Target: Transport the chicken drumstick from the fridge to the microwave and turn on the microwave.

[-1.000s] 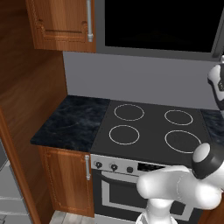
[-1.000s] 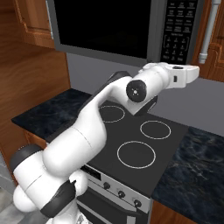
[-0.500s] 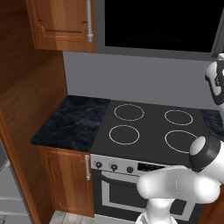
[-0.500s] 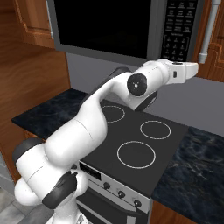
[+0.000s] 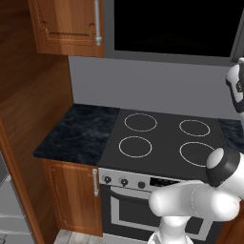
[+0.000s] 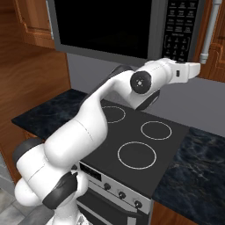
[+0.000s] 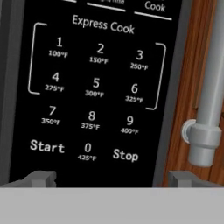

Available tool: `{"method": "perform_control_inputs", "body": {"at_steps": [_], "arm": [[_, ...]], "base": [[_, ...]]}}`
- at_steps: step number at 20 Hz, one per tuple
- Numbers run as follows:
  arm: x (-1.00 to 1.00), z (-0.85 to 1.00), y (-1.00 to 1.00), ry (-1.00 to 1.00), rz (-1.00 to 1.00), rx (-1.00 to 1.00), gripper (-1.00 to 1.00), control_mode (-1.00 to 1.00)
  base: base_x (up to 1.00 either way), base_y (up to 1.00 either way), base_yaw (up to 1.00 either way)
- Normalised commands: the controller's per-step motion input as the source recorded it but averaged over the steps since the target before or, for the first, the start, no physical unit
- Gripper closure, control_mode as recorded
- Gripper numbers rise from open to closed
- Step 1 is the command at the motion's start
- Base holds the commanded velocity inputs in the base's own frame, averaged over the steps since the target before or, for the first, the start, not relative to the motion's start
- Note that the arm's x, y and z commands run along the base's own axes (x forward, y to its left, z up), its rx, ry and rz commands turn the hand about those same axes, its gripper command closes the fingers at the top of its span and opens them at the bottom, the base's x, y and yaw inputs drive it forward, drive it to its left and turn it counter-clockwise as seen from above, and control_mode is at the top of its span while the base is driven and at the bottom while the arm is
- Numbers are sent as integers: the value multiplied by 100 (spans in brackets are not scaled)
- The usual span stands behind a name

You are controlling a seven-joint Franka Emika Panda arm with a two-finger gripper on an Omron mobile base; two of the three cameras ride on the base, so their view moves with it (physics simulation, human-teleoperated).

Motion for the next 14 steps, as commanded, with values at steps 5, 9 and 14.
{"method": "perform_control_inputs", "body": {"at_steps": [5,9,14], "arm": [[0,0,-10,0,0,4,-100,-100],[0,0,-4,0,0,2,-100,-100],[7,-2,-2,0,0,0,-100,-100]], "base": [[0,0,0],[0,0,0],[0,0,0]]}}
